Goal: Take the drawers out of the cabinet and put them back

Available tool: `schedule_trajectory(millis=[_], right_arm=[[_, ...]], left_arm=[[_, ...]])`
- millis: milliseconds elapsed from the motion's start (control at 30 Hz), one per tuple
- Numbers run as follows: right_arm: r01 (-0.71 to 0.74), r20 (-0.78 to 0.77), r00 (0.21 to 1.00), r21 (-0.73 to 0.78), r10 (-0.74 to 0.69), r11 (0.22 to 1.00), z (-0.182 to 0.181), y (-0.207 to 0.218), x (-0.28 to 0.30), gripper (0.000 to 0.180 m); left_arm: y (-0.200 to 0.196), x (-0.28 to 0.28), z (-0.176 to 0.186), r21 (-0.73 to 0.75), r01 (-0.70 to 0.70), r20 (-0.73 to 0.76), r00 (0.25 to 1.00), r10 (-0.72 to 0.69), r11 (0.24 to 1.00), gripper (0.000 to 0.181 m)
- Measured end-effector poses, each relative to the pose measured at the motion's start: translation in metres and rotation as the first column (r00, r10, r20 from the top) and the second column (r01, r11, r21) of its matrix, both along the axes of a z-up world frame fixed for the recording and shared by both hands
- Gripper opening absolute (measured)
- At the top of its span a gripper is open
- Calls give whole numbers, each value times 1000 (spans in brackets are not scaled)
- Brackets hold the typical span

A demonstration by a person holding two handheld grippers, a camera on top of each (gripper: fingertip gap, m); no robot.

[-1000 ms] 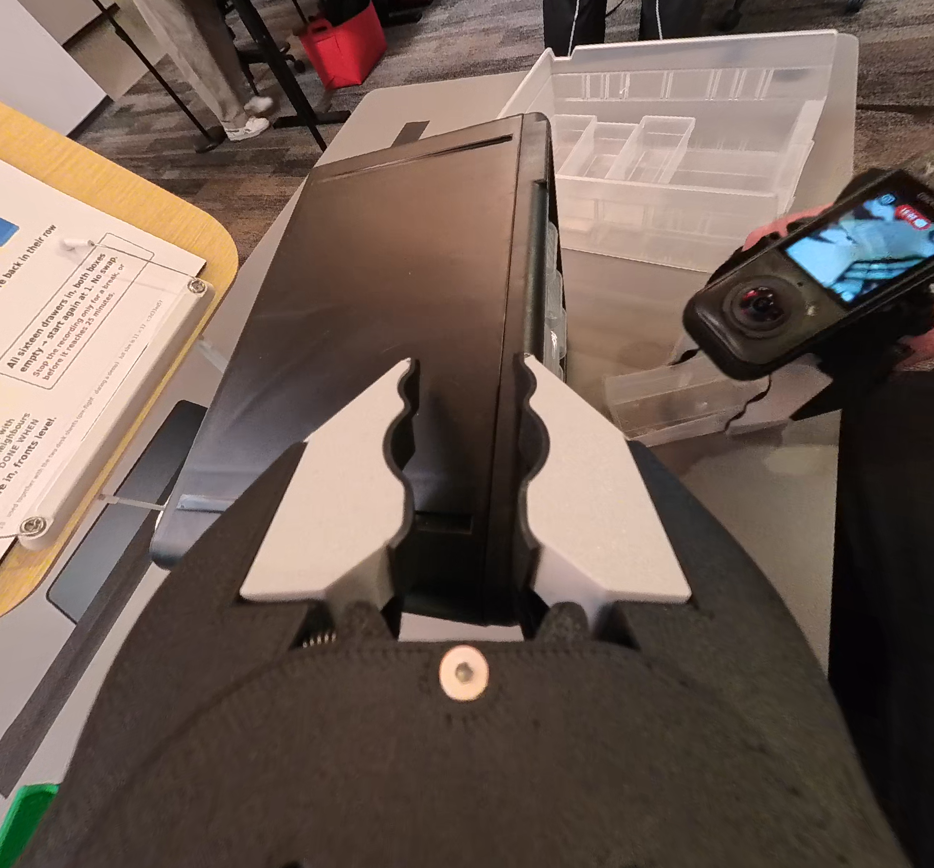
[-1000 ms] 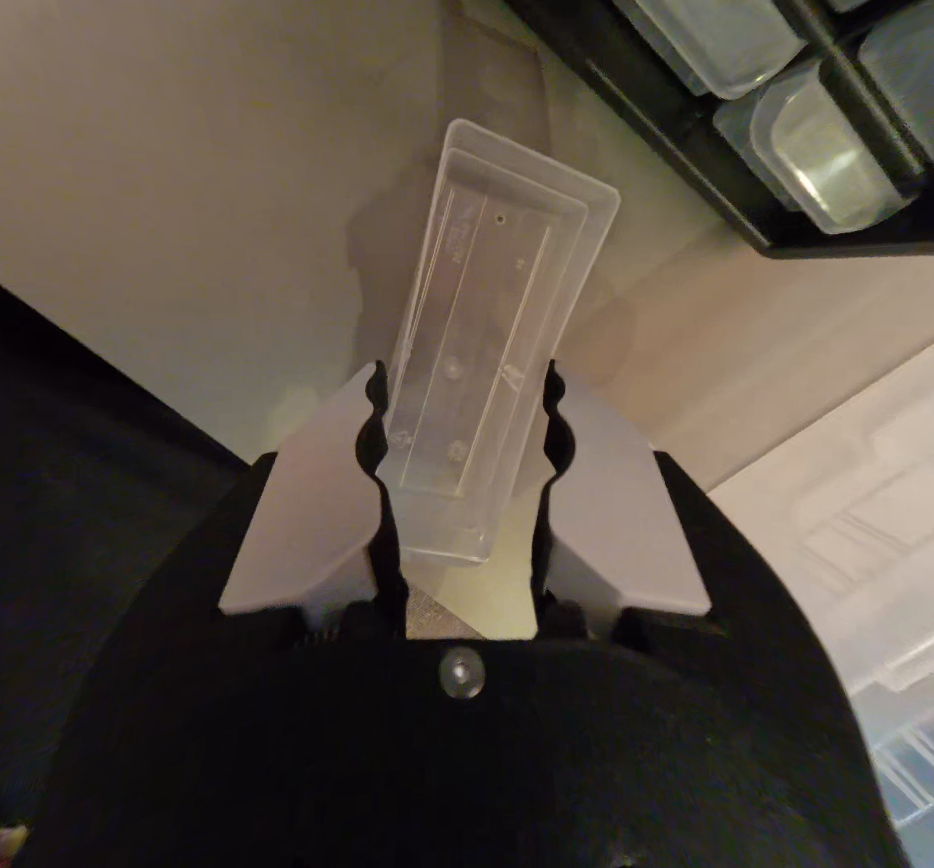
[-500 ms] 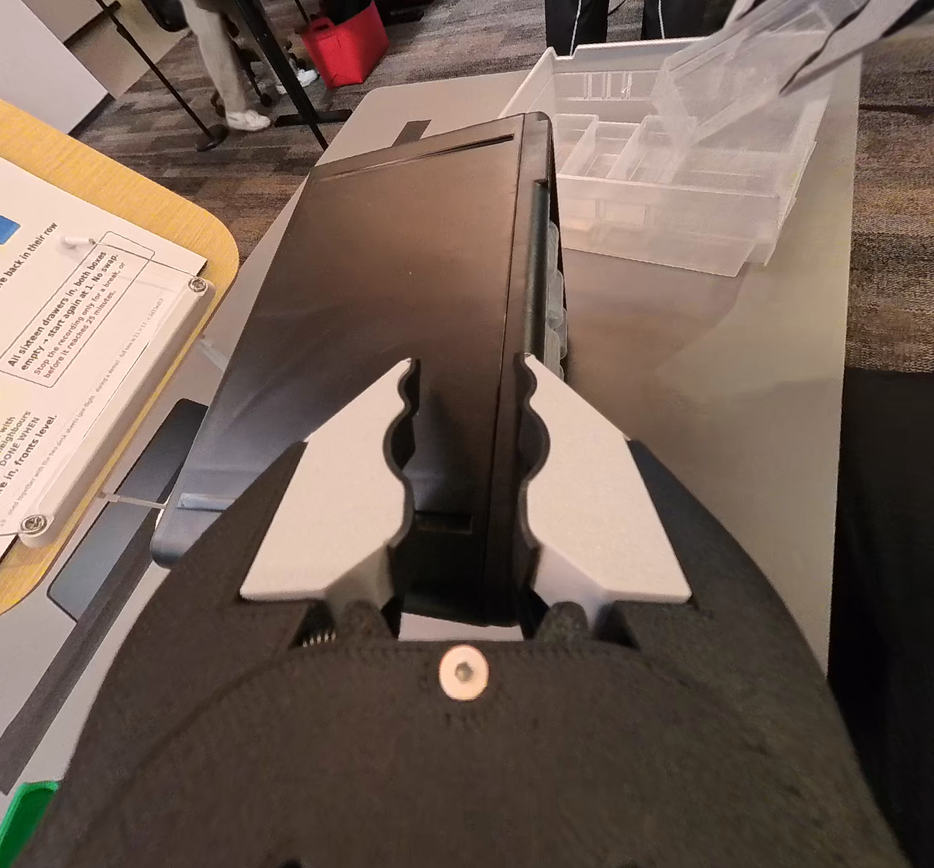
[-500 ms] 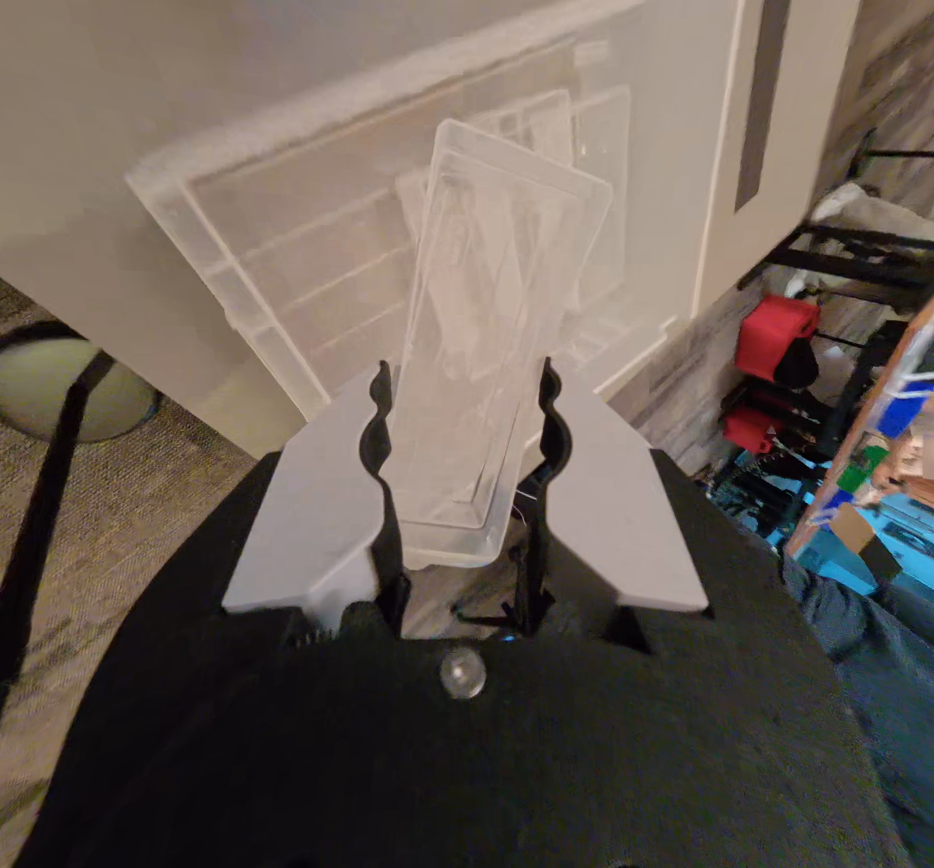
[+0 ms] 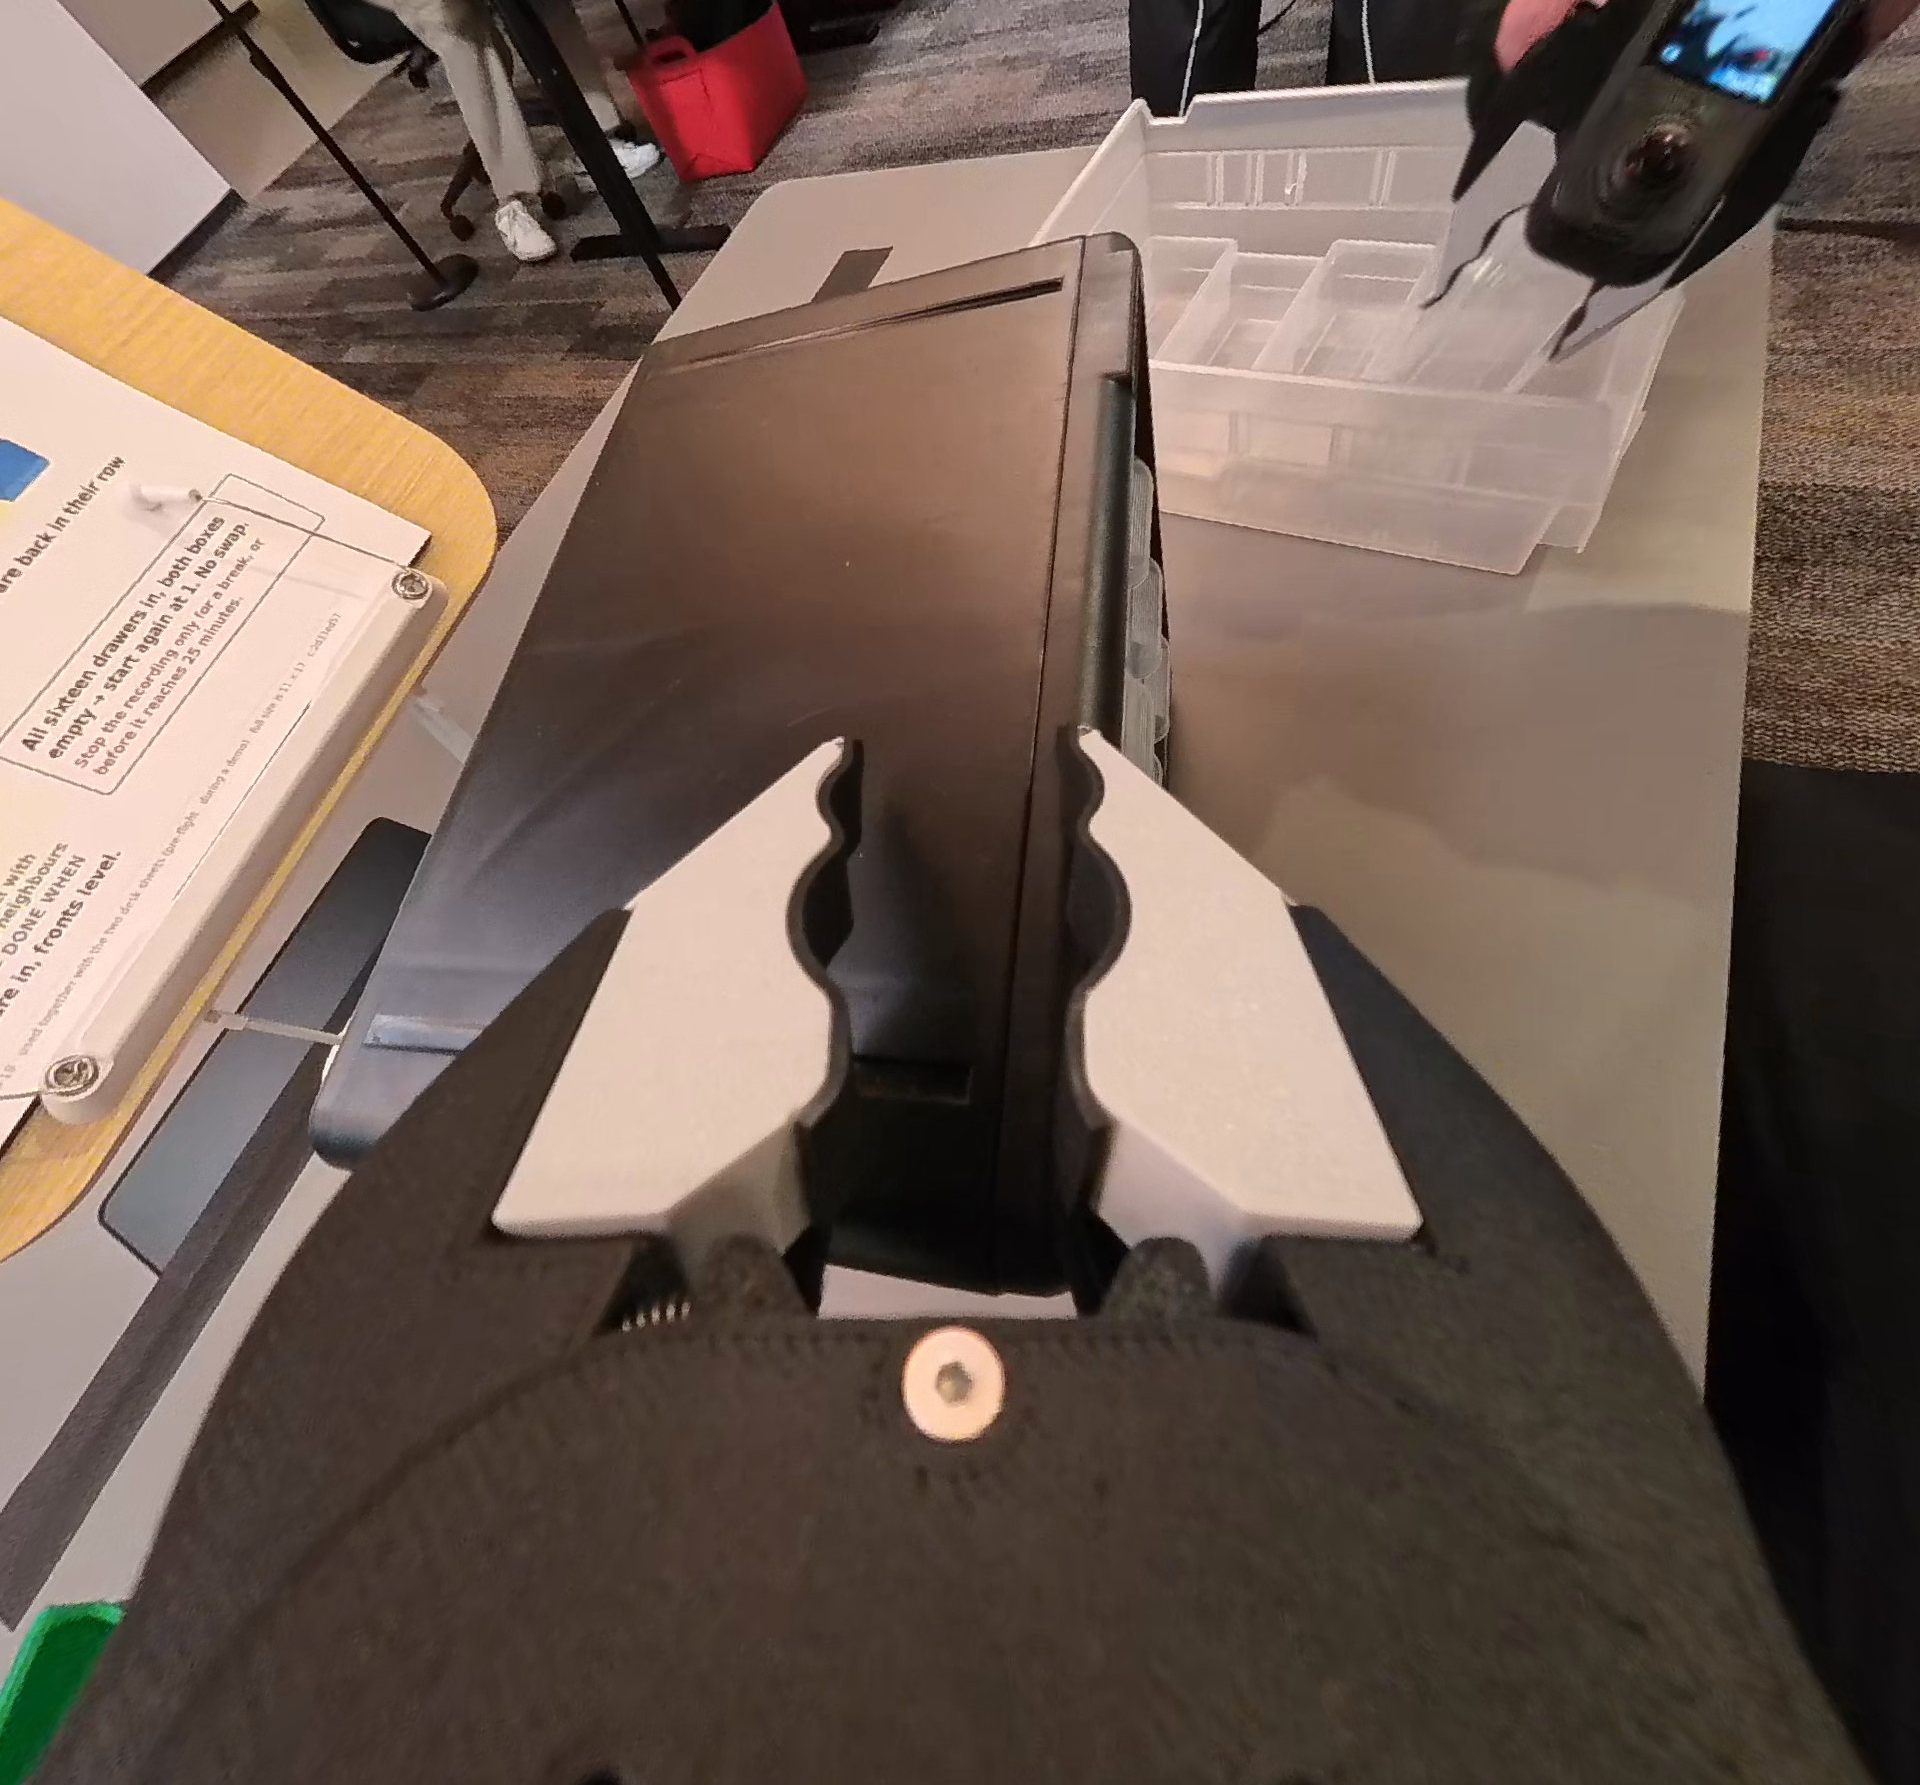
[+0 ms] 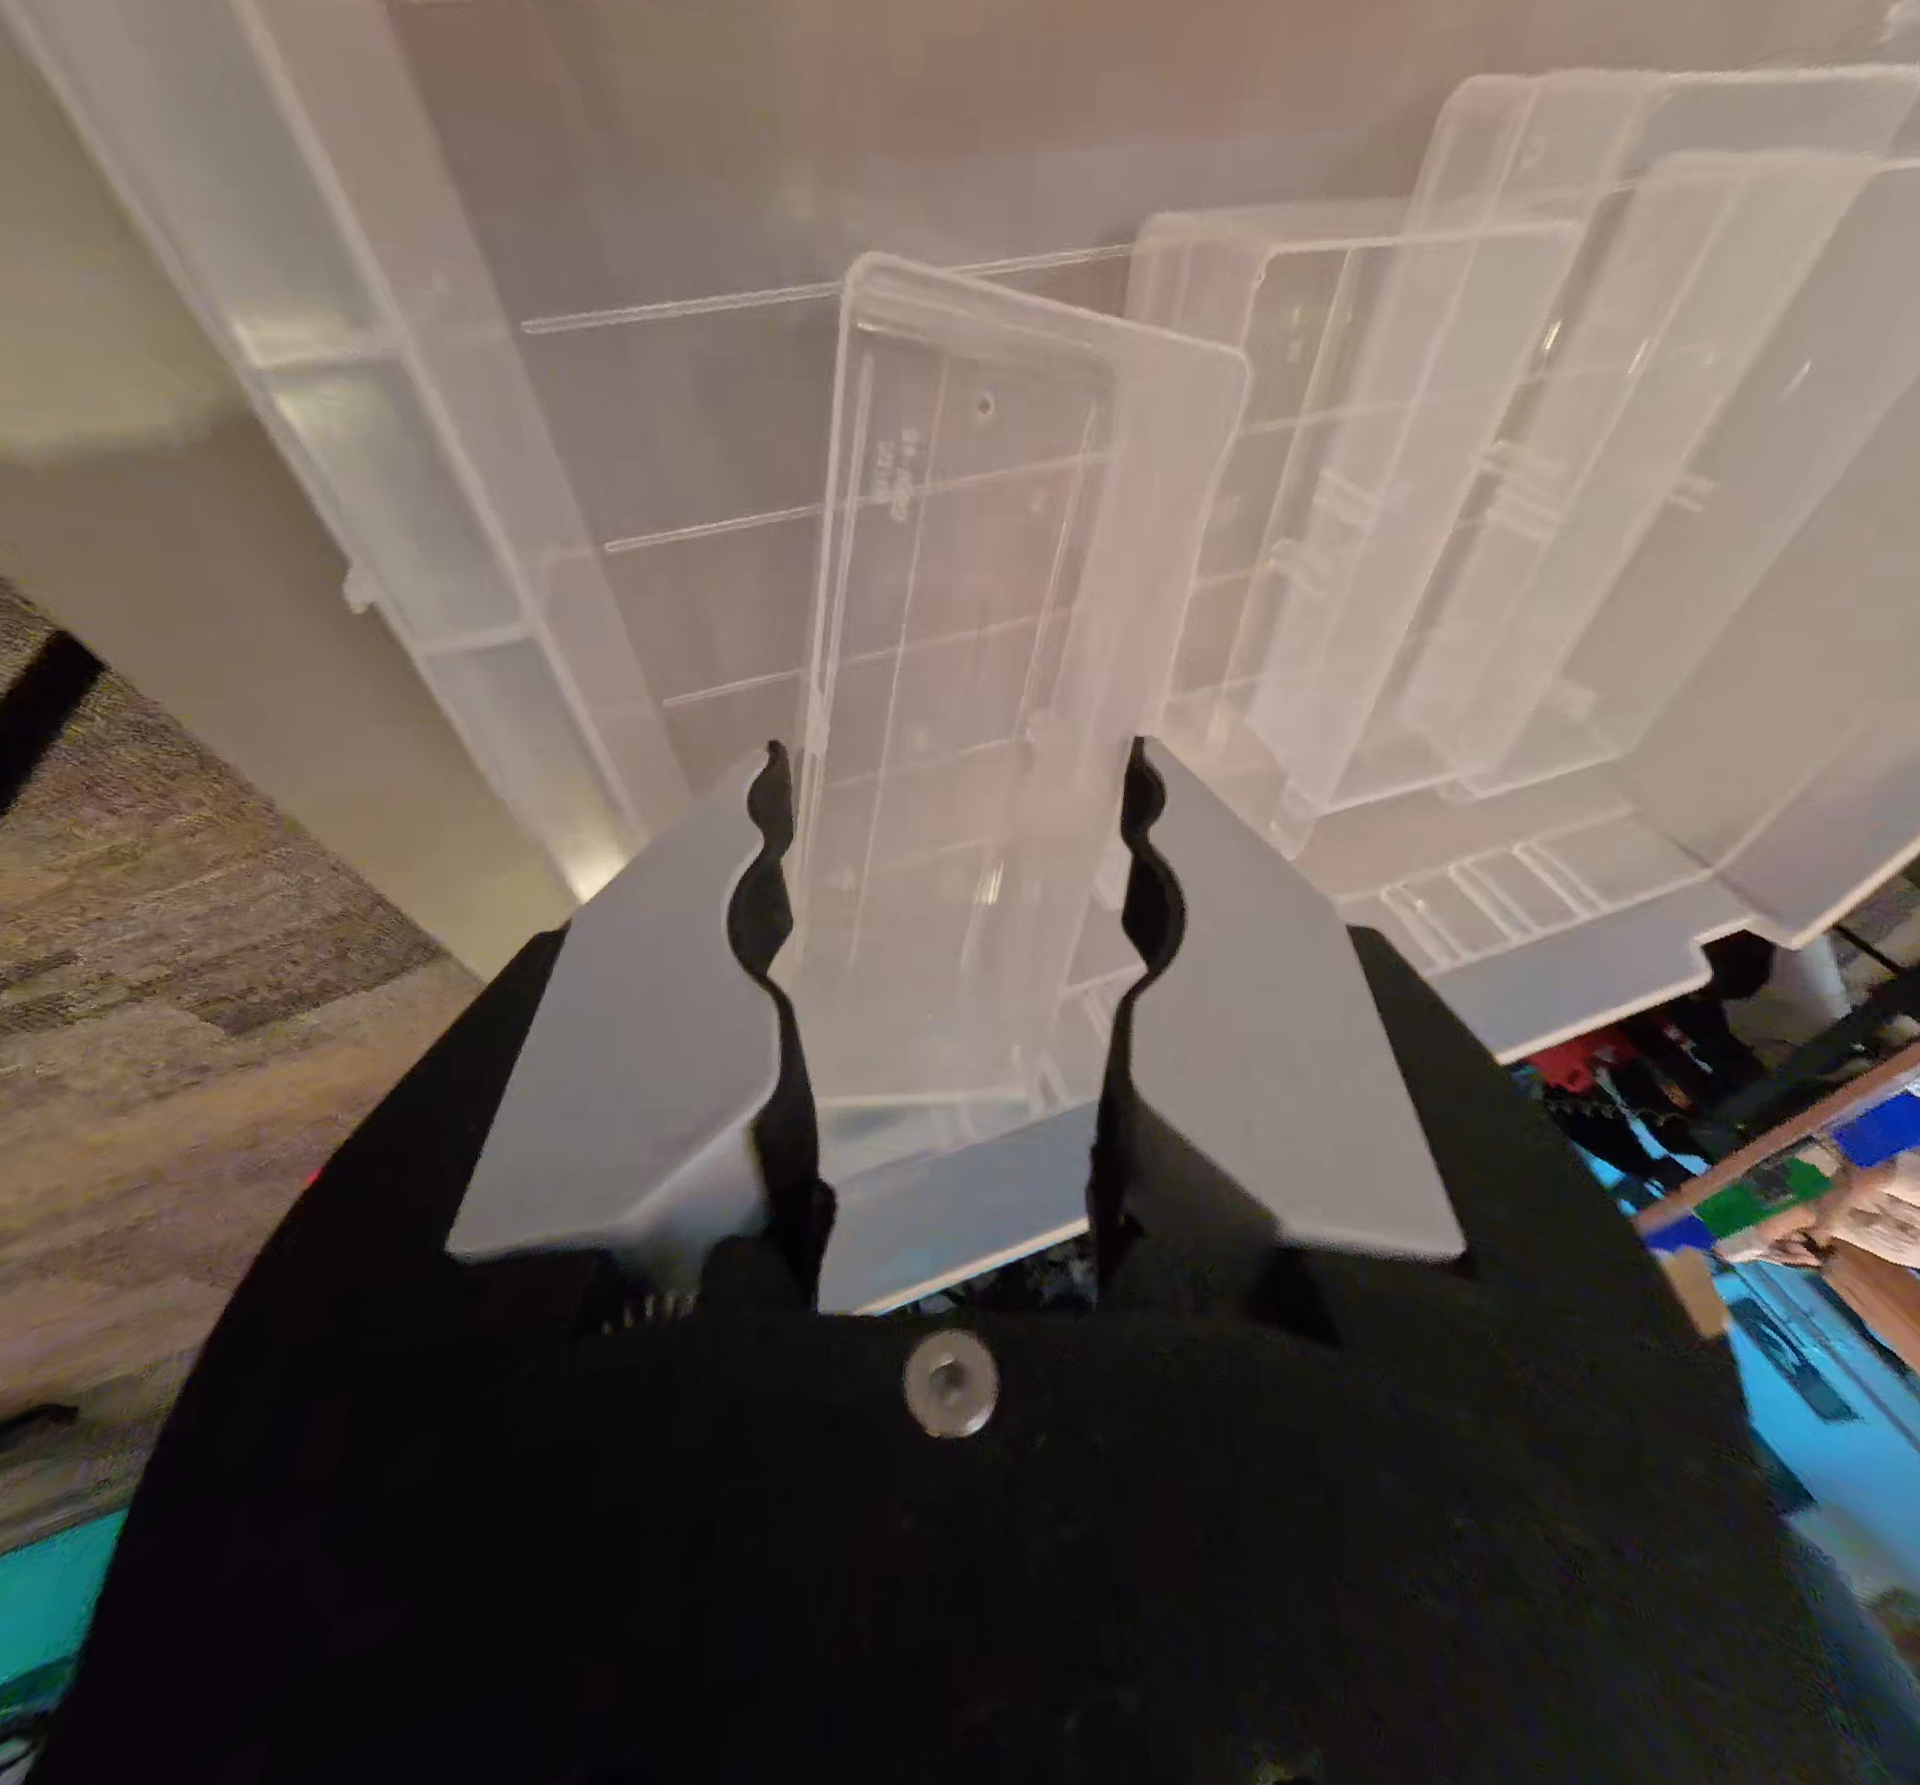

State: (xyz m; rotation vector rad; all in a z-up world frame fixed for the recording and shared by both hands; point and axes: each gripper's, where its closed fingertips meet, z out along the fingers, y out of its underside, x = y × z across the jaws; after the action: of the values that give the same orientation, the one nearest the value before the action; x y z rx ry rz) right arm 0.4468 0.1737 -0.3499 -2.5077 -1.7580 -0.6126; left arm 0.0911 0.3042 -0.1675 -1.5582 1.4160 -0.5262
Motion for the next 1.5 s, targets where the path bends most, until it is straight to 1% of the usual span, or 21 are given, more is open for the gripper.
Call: schedule_trajectory(millis=[100,200,300,400,500,567,667,733,833,900,967,1000,1033,1133,1167,1267,1300,1333,1367,1500], right_arm=[[-4,65,998,50,1,999,-2,13,9,68],[25,70,997,93,-32,995,-1,19,13,78],[67,64,995,126,-75,990,7,17,14,76],[134,3,990,216,-138,967,25,16,11,73],[240,-111,970,353,-215,904,51,19,13,63],[334,-180,942,425,-283,841,66,19,25,63],[473,-272,881,484,-387,736,78,14,52,64],[589,-368,808,468,-460,659,76,8,70,64],[758,-522,649,381,-553,529,60,-2,93,64],[830,-583,550,297,-598,473,45,-10,103,70],[868,-622,477,226,-621,441,30,-13,106,66],[876,-629,458,198,-628,440,23,-13,106,64],[876,-635,449,177,-628,448,17,-12,104,56],[883,-661,413,123,-626,453,5,-8,99,24],[888,-677,391,99,-624,449,2,-6,97,9],[903,-728,322,45,-605,426,0,-2,94,5],[903,-736,309,29,-603,428,1,-2,93,4],[904,-742,298,17,-601,428,1,-4,91,4],[905,-745,289,8,-601,426,1,-6,90,4],[900,-748,289,0,-598,435,13,-25,82,3]], left_arm=[[0,0,0,0,0,0,1000,0,1000,37],[0,0,0,0,0,0,1000,0,1000,37],[0,0,0,2,0,1,1000,0,1000,37],[0,0,0,2,1,1,1000,-1,1000,37],[0,0,0,1,0,1,1000,0,1000,37],[0,0,0,-2,-9,4,1000,9,1000,37],[1,0,0,-5,-13,4,1000,13,1000,38],[1,0,0,-11,-17,4,1000,17,1000,38],[1,-1,0,-17,-23,4,1000,23,1000,39],[1,-1,0,-29,-22,2,1000,22,999,41],[0,-1,-1,-34,-23,-6,1000,23,999,43],[0,-1,-1,-36,-24,-6,1000,24,999,44],[0,-1,-1,-35,-24,-7,1000,24,999,44],[0,-1,-1,-37,-25,-8,1000,24,999,44],[0,-1,-1,-39,-25,-8,1000,25,999,44],[1,-3,-1,-39,-32,-11,999,32,999,45],[4,-5,0,-34,-48,-10,999,48,998,49],[8,-8,2,-21,-68,-10,998,68,997,50],[10,-11,4,-14,-74,-10,997,74,997,55],[20,-27,18,24,-124,-3,992,125,992,54]])
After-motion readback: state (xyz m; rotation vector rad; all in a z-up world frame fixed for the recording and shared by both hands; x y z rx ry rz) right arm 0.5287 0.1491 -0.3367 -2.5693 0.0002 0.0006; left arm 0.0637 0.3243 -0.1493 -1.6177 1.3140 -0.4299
